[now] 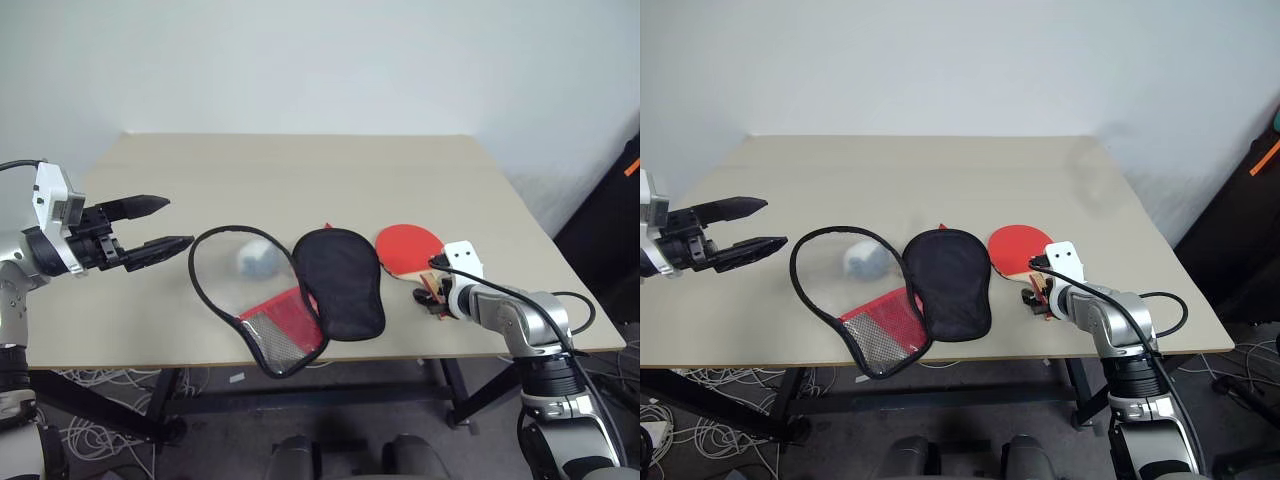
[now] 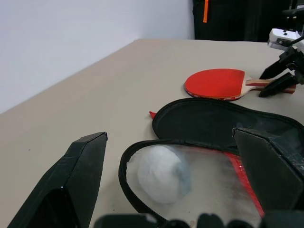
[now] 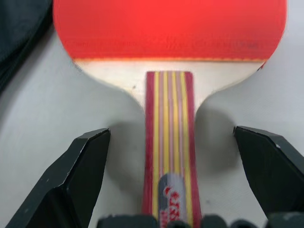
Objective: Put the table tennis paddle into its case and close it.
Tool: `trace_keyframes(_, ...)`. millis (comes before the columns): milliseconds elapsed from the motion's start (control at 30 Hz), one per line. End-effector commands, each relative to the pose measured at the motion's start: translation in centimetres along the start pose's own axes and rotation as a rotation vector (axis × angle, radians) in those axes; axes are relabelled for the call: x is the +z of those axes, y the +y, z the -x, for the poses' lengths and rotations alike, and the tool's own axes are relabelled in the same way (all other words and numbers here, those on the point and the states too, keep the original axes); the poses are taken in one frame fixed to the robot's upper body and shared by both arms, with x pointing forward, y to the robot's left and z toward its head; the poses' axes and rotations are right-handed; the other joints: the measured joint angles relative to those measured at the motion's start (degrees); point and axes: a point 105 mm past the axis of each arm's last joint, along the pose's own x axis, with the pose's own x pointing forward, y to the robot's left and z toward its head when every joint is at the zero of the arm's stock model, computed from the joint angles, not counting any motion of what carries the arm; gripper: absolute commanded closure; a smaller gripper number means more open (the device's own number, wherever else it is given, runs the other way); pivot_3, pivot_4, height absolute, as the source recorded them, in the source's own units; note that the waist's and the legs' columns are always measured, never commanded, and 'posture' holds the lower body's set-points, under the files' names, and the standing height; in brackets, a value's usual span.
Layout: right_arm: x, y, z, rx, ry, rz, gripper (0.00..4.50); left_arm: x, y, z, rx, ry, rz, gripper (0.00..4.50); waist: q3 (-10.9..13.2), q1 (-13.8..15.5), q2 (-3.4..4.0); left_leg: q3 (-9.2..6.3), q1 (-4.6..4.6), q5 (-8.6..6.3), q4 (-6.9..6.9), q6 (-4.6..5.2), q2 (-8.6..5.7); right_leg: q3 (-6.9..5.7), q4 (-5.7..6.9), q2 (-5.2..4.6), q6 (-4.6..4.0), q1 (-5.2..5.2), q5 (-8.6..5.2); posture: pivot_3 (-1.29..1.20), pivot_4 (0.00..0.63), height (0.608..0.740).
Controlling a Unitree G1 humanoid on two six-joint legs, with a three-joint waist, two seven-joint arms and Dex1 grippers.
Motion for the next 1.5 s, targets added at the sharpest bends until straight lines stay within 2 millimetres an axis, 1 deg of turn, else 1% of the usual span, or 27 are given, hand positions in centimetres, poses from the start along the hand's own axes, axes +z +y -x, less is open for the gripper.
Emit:
trace_keyframes(33,0.2,-0.7,0.0,-0.038,-0.025,-0.019,0.56,1.4,0.0,0.4,0.009,-0.012,-0.050,0.00,0.00,0.01,0.00,0.00,0.00,0.00,0.00,0.00,0.01,0.00,0.00,0.01,0.00,0.00,0.00,0.00,0.000,0.740)
trace_keyframes(233,0.4,-1.2,-0.2,-0.058,-0.039,-0.042,2.76,1.2,0.0,0.1,0.011,-0.013,-0.045,0.00,-0.01,0.02,-0.01,0.00,0.01,0.00,0.00,0.00,0.01,0.00,0.00,0.01,0.00,0.02,0.00,0.00,0.000,0.740)
trace_keyframes(300,0.8,-1.6,-0.2,-0.078,-0.053,-0.056,3.38,1.1,0.0,-0.1,0.011,-0.015,-0.044,0.00,-0.01,0.02,-0.02,0.00,0.01,0.00,0.01,0.00,0.01,0.00,-0.01,0.01,0.00,0.03,0.00,0.00,0.000,0.740)
trace_keyframes(400,1.7,-2.7,-0.2,-0.143,-0.091,-0.095,3.39,1.1,0.0,-0.3,0.012,-0.019,-0.041,0.00,-0.03,0.01,-0.05,0.00,0.06,0.00,0.01,0.00,0.01,0.00,-0.01,0.01,0.00,0.07,0.00,0.00,0.000,0.740)
trace_keyframes(467,2.9,-3.2,0.0,-0.176,-0.146,-0.137,3.39,1.1,0.0,-0.3,0.015,-0.020,-0.040,0.00,-0.04,0.00,-0.06,0.00,0.11,0.00,0.02,-0.01,0.01,0.00,-0.01,0.01,0.00,0.11,0.00,0.00,0.000,0.740)
trace_keyframes(533,4.3,-2.8,0.3,-0.156,-0.208,-0.170,3.39,1.0,0.0,-0.4,0.016,-0.022,-0.040,0.00,-0.02,0.06,-0.03,0.04,0.09,0.00,0.02,-0.02,0.01,0.01,-0.01,-0.01,0.01,0.08,0.00,0.00,0.000,0.740)
trace_keyframes(567,4.9,-2.3,0.4,-0.127,-0.231,-0.173,3.39,1.0,-0.1,-0.5,0.017,-0.022,-0.040,0.00,0.00,0.09,-0.01,0.03,0.07,0.00,0.02,-0.02,0.01,0.01,-0.01,-0.01,0.00,0.07,0.01,0.00,0.000,0.740)
trace_keyframes(667,6.7,1.6,1.2,0.061,-0.283,-0.128,3.39,1.1,-0.1,-0.6,0.017,-0.023,-0.040,0.00,0.01,0.00,0.01,0.02,-0.02,0.01,-0.02,-0.01,0.01,0.02,0.01,0.01,-0.05,-0.05,0.04,0.00,0.000,0.740)
trace_keyframes(733,7.5,3.8,1.9,0.152,-0.297,-0.114,3.39,1.1,-0.1,-0.7,0.016,-0.023,-0.040,0.00,0.03,-0.41,0.04,0.04,-0.03,0.01,-0.09,-0.01,0.07,0.06,0.04,0.08,-0.04,-0.13,0.04,0.00,0.000,0.740)
trace_keyframes(900,8.9,8.2,3.4,0.316,-0.306,-0.100,3.39,1.1,-0.2,-0.8,0.015,-0.023,-0.038,0.00,0.03,-0.40,0.05,0.02,-0.04,0.05,-0.06,-0.07,0.24,0.13,0.11,0.29,-0.07,-0.16,0.05,0.00,0.000,0.740)
trace_keyframes(967,8.7,9.7,3.6,0.361,-0.276,-0.080,3.39,1.1,-0.3,-0.9,0.014,-0.024,-0.037,0.00,0.02,-0.24,0.03,0.01,-0.06,0.05,-0.04,-0.08,0.23,0.13,0.10,0.28,-0.07,-0.15,0.05,0.00,0.000,0.740)
trace_keyframes(1033,8.0,11.1,3.6,0.405,-0.230,-0.076,3.39,1.1,-0.4,-0.9,0.012,-0.025,-0.035,0.00,0.00,-0.20,0.00,0.00,-0.07,0.04,-0.03,-0.09,0.23,0.12,0.07,0.28,-0.07,-0.14,0.05,0.00,0.000,0.740)
trace_keyframes(1133,6.5,12.4,2.9,0.431,-0.151,-0.075,3.39,1.1,-0.5,-0.9,0.012,-0.024,-0.032,0.00,0.00,-0.24,0.00,0.01,-0.07,0.04,-0.05,-0.10,0.23,0.12,0.08,0.28,-0.08,-0.15,0.05,0.00,0.000,0.740)
trace_keyframes(1200,5.5,12.7,2.3,0.420,-0.096,-0.082,3.39,1.1,-0.6,-0.9,0.013,-0.022,-0.030,0.00,0.00,-0.28,0.00,0.02,-0.07,0.04,-0.06,-0.11,0.24,0.12,0.09,0.28,-0.08,-0.18,0.05,0.00,0.000,0.740)
trace_keyframes(1300,4.6,13.0,1.7,0.402,-0.053,-0.095,3.39,1.1,-0.7,-0.8,0.015,-0.020,-0.028,0.00,0.00,-0.32,0.00,0.04,-0.07,0.04,-0.06,-0.12,0.24,0.12,0.09,0.28,-0.09,-0.20,0.06,0.00,0.000,0.740)
trace_keyframes(1400,4.2,13.1,0.9,0.367,-0.022,-0.111,3.39,1.1,-0.9,-0.8,0.015,-0.017,-0.024,0.00,0.00,-0.40,0.00,0.04,-0.09,0.06,-0.07,-0.15,0.25,0.13,0.10,0.28,-0.09,-0.23,0.06,0.00,0.000,0.740)
trace_keyframes(1500,4.2,13.0,0.6,0.347,-0.016,-0.120,3.39,1.1,-0.9,-0.8,0.015,-0.016,-0.022,0.00,0.00,-0.40,0.00,0.04,-0.09,0.06,-0.10,-0.17,0.25,0.12,0.11,0.28,-0.09,-0.27,0.06,0.00,0.000,0.740)
